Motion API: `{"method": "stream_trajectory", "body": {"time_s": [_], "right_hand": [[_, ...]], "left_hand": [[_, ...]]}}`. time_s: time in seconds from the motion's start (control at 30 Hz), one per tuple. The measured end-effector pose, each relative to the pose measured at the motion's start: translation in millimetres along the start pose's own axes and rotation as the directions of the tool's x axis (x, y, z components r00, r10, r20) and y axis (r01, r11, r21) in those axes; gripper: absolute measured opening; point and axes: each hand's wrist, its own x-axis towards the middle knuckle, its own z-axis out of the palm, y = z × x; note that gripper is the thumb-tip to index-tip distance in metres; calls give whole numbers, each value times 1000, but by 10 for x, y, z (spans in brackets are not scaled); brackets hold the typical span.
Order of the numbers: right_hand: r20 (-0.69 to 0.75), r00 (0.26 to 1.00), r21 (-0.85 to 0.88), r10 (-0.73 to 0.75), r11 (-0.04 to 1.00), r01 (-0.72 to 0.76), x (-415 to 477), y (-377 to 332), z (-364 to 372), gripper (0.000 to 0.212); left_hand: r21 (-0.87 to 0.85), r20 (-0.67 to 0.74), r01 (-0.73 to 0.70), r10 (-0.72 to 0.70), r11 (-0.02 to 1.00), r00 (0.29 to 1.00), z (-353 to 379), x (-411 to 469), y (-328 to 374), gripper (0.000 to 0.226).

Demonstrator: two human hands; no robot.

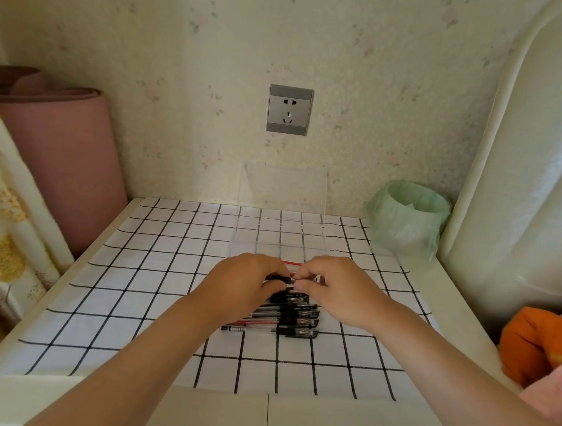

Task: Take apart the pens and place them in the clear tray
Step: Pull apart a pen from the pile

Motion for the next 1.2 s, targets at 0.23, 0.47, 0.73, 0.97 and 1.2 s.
{"method": "stream_trajectory", "body": {"time_s": [0.23, 0.47, 0.73, 0.97, 1.2], "right_hand": [[-4, 1000, 31, 23, 999, -23, -1, 47, 2, 15], [-109, 984, -84, 141, 985, -150, -52, 246, -280, 27], [68, 914, -346, 401, 868, -355, -211, 337, -331, 22], [110, 909, -394, 403, 857, -332, -218, 373, -282, 10], [65, 969, -137, 238, 964, -228, -157, 351, -235, 20]], "left_hand": [[33, -19, -4, 5, 999, 1000, 5, 27, 53, 22], [78, 4, 25, -26, 997, 1000, 35, 82, 69, 19], [30, 63, 21, -23, 999, 998, 143, 133, 91, 25], [-6, 112, 33, -32, 999, 993, 162, 145, 110, 23], [4, 112, 42, -42, 999, 993, 145, 111, 48, 20]]}}
